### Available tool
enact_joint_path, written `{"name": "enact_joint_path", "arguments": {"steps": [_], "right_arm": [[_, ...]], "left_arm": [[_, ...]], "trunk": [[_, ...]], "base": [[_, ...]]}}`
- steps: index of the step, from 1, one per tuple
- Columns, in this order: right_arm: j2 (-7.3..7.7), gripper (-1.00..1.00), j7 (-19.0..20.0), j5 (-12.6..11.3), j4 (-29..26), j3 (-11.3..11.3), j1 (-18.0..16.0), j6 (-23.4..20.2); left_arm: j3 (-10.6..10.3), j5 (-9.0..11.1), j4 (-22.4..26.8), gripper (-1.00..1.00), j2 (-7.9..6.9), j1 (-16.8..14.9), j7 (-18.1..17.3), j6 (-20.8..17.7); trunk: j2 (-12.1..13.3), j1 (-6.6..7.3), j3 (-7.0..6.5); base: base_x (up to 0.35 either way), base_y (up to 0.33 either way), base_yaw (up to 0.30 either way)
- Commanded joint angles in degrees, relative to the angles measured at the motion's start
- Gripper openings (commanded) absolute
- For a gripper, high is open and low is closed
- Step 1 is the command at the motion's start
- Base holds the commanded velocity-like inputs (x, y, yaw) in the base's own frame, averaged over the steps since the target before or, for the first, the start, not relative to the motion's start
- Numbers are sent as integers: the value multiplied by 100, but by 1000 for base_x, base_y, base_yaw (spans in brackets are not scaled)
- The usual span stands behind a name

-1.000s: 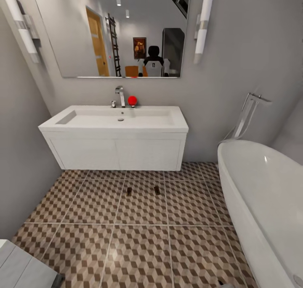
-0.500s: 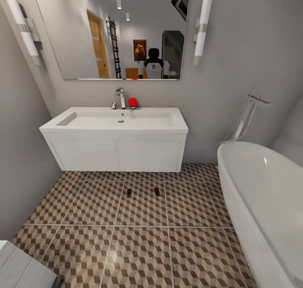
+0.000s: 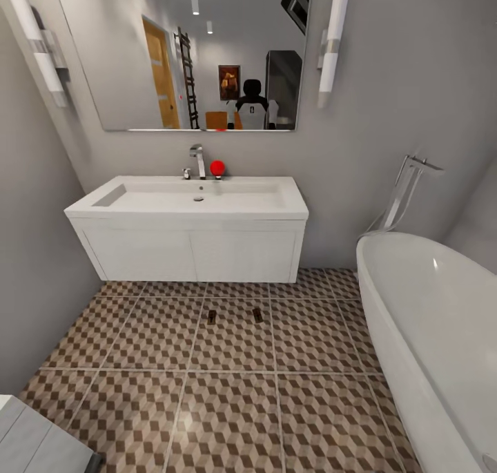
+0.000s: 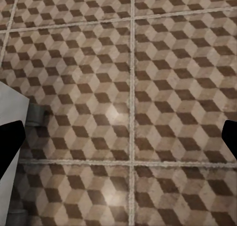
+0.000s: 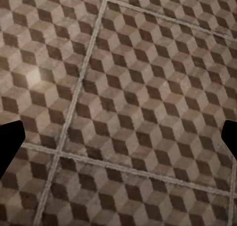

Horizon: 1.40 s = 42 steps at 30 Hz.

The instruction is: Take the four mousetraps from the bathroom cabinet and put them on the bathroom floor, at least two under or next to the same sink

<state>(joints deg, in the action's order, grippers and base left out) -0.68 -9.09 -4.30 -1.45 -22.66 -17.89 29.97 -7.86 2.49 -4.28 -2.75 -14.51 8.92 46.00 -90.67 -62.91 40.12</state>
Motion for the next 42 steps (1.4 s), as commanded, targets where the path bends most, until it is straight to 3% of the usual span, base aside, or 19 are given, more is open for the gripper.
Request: {"name": "enact_joint_path", "arguments": {"steps": [1, 42], "right_arm": [[-5, 100, -18, -44, 6, -52, -4, 17], [-21, 100, -30, -44, 19, -46, -4, 0]], "left_arm": [[-49, 24, -20, 100, 2, -8, 22, 27], [-46, 24, -20, 100, 3, -8, 22, 23]], "trunk": [[38, 22, -13], [1682, 923, -749]], "base": [[0, 0, 0], [0, 0, 0]]}}
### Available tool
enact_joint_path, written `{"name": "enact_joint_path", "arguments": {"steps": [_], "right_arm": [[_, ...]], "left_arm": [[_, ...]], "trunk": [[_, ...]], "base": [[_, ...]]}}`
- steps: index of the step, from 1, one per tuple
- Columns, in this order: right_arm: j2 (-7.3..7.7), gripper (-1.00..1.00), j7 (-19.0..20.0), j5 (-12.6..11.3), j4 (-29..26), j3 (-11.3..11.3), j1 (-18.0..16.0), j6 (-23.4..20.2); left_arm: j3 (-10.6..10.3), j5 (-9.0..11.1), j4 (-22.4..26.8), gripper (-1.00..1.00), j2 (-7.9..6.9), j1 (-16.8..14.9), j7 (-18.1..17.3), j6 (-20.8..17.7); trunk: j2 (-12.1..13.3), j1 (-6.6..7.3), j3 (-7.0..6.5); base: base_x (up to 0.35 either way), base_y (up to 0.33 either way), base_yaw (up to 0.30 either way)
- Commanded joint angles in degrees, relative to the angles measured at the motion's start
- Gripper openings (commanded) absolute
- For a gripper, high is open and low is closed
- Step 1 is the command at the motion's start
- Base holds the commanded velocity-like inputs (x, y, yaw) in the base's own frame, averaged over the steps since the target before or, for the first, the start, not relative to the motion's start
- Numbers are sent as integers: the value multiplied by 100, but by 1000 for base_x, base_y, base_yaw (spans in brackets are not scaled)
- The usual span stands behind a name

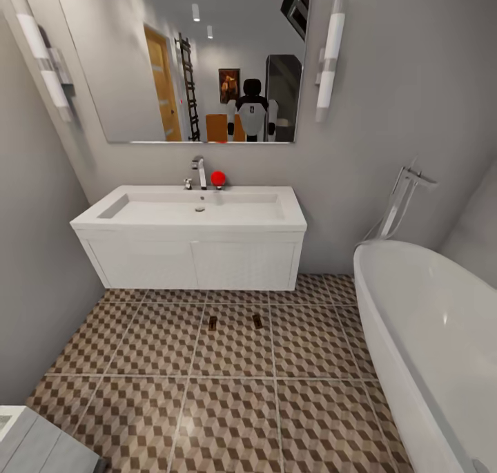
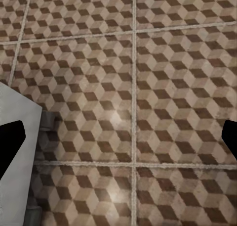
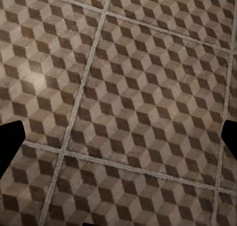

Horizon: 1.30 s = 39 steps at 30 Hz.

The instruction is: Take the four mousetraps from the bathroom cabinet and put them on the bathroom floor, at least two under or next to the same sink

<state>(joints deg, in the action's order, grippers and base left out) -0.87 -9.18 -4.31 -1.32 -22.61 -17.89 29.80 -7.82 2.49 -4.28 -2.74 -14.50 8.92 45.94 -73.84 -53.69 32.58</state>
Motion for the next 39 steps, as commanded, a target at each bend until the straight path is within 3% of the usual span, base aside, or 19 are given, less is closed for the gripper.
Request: {"name": "enact_joint_path", "arguments": {"steps": [1, 39], "right_arm": [[-2, 100, -20, -44, 7, -50, -4, 17], [-1, 100, -22, -44, 9, -50, -4, 17]], "left_arm": [[-50, 23, -20, 100, 2, -9, 22, 29], [-53, 23, -20, 100, 2, -9, 22, 29]], "trunk": [[39, 23, -14], [1563, 857, -696]], "base": [[0, 0, 0], [0, 0, 0]]}}
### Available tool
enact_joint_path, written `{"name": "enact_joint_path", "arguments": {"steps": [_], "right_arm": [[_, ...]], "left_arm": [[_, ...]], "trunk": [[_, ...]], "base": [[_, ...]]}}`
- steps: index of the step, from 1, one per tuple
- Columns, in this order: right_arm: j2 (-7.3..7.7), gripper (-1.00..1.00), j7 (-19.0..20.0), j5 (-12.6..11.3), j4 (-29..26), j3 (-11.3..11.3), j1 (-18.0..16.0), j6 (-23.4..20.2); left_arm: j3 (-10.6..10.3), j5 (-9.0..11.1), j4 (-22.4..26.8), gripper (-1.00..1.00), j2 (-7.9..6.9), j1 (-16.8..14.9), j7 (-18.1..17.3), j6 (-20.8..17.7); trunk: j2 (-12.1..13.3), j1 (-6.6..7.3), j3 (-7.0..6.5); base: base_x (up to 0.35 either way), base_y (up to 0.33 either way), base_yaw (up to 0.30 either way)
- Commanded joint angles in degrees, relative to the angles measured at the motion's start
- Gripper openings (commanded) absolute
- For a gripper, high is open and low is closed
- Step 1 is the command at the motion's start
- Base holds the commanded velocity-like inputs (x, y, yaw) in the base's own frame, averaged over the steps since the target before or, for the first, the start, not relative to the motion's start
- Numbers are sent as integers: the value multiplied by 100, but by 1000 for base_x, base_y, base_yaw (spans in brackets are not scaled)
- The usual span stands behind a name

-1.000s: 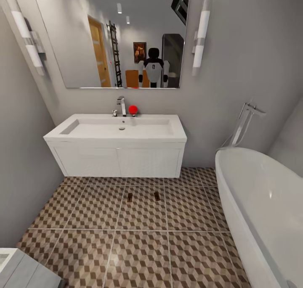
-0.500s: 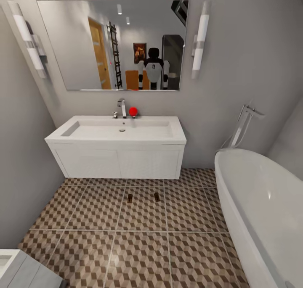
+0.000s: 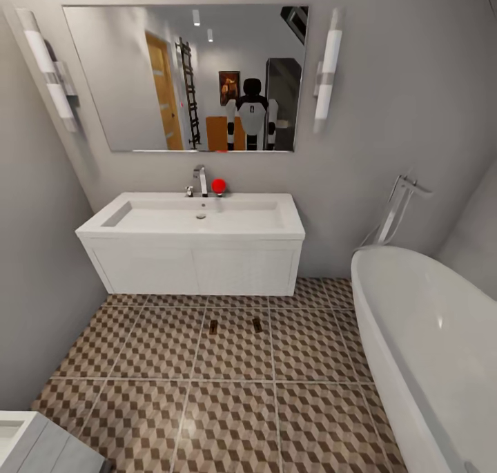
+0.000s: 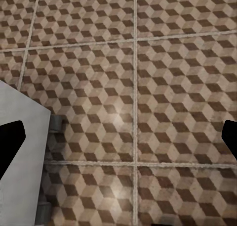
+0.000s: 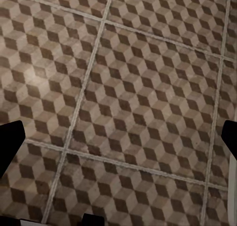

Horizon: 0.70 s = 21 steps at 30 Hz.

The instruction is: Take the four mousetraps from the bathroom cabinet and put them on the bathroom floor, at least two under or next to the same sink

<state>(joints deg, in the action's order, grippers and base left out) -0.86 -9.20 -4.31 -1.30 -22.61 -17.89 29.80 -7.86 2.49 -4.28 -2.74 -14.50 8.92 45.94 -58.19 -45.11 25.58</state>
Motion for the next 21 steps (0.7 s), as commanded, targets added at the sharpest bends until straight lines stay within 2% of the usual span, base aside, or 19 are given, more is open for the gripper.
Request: {"name": "enact_joint_path", "arguments": {"steps": [1, 21], "right_arm": [[-2, 100, -20, -44, 7, -50, -4, 17], [-2, 100, -12, -44, 8, -50, -4, 16]], "left_arm": [[-49, 23, -20, 100, 2, -9, 22, 29], [-49, 23, -20, 100, 2, -9, 22, 29]], "trunk": [[38, 22, -13], [840, 462, -372]], "base": [[0, 0, 0], [0, 0, 0]]}}
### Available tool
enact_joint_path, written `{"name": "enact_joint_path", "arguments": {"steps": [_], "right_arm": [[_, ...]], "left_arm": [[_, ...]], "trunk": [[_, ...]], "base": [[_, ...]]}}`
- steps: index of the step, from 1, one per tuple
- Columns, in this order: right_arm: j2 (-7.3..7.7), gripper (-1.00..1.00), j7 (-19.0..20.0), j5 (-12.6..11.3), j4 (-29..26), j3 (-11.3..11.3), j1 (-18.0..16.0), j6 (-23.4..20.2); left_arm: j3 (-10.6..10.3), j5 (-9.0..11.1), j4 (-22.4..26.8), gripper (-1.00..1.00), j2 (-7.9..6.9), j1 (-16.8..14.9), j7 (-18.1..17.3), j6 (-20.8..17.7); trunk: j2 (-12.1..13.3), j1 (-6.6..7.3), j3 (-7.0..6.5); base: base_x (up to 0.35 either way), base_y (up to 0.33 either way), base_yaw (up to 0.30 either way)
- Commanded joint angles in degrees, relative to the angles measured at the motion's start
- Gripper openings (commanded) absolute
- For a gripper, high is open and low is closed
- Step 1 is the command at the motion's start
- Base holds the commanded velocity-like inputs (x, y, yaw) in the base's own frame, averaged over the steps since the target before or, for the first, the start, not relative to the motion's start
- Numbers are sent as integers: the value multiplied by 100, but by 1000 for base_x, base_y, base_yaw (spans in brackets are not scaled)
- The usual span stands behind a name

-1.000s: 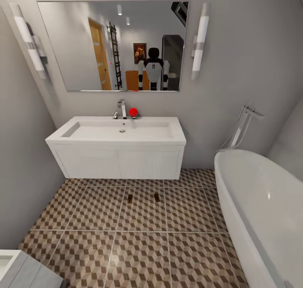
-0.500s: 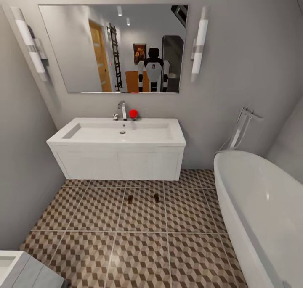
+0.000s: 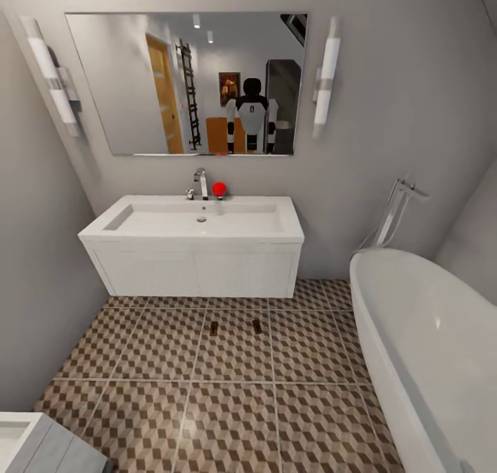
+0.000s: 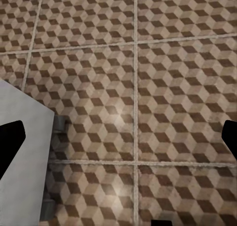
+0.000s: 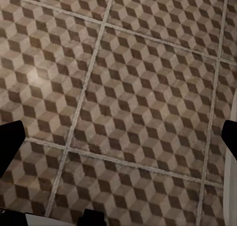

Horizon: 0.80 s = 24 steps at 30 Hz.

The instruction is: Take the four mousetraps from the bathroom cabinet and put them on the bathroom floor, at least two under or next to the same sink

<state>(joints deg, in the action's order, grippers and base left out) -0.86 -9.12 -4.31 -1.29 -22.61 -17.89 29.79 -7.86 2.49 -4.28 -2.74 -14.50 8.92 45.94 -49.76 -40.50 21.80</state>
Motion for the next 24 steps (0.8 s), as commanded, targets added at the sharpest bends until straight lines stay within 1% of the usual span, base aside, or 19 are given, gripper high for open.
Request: {"name": "enact_joint_path", "arguments": {"steps": [1, 8, 24], "right_arm": [[-2, 100, -20, -44, 7, -50, -4, 18], [6, 100, -20, -44, 11, -50, -4, 18], [7, 100, -19, -44, 14, -50, -4, 18]], "left_arm": [[-49, 23, -21, 100, 2, -9, 22, 30], [-49, 23, -21, 100, 2, -9, 22, 30], [-49, 23, -21, 100, 2, -9, 22, 30]], "trunk": [[37, 22, -12], [318, 176, -161], [959, 527, -586]], "base": [[0, 0, 0], [0, 0, 0], [0, 0, 0]]}}
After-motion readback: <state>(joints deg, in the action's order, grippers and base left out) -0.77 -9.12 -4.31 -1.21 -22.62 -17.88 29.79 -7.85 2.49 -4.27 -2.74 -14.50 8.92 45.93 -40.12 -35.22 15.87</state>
